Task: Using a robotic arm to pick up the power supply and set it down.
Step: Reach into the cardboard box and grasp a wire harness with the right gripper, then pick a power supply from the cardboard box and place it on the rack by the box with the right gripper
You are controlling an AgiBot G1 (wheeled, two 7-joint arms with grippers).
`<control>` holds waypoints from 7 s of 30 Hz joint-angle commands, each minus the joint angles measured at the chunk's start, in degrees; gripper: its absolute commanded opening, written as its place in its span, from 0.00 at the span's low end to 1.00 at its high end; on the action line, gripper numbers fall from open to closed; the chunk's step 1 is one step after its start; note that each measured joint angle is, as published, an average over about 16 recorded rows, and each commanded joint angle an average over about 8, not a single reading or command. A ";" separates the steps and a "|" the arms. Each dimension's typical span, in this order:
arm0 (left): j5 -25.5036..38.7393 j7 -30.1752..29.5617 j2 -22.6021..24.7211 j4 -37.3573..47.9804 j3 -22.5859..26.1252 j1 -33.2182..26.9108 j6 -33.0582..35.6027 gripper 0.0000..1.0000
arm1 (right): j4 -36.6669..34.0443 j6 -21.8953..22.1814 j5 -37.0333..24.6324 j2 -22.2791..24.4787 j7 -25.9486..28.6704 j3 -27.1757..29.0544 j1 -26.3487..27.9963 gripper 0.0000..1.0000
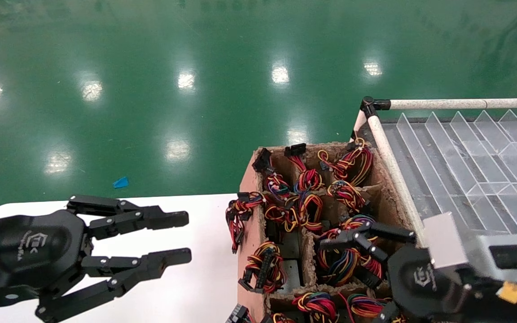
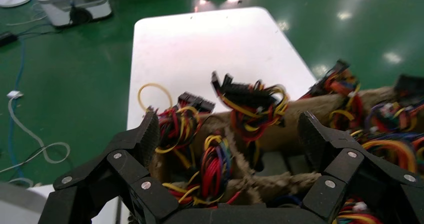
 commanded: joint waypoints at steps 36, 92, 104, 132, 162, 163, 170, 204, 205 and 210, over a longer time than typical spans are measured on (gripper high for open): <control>0.00 0.00 0.00 0.00 0.00 0.00 0.00 0.00 | -1.96 1.77 -4.37 -1.11 -0.07 -8.75 3.38 0.00; 0.00 0.00 0.00 0.00 0.01 0.00 0.00 0.00 | -19.39 1.81 -12.05 -9.27 -10.47 -7.02 47.83 0.00; -0.01 0.00 0.00 0.00 0.01 0.00 0.00 0.00 | -43.01 5.29 -22.08 -10.13 -26.79 -9.48 58.12 0.00; -0.01 0.00 0.00 0.00 0.01 0.00 0.00 0.00 | -66.65 29.37 -28.35 -11.52 -41.29 -11.37 56.25 0.00; -0.02 0.01 -0.02 0.02 0.00 0.01 -0.02 0.00 | -63.52 30.03 -29.70 -12.69 -53.26 -12.25 53.71 0.00; -0.02 0.01 -0.02 0.02 0.00 0.01 -0.02 0.00 | -63.39 30.29 -29.78 -12.77 -54.09 -12.29 53.86 0.00; -0.02 0.01 -0.02 0.02 0.00 0.01 -0.02 0.00 | -64.50 33.49 -29.89 -13.91 -57.52 -12.25 54.56 0.00; -0.02 0.01 -0.02 0.02 0.01 0.01 -0.02 0.00 | -68.05 48.07 -24.58 -21.25 -62.07 -8.41 48.67 0.00; -0.02 0.01 -0.02 0.02 0.01 0.01 -0.02 0.00 | -68.12 48.27 -24.60 -21.25 -62.17 -8.42 48.60 0.00; -0.02 0.01 -0.02 0.02 0.01 0.01 -0.02 0.00 | -68.48 49.59 -24.56 -21.26 -62.52 -8.39 48.05 0.00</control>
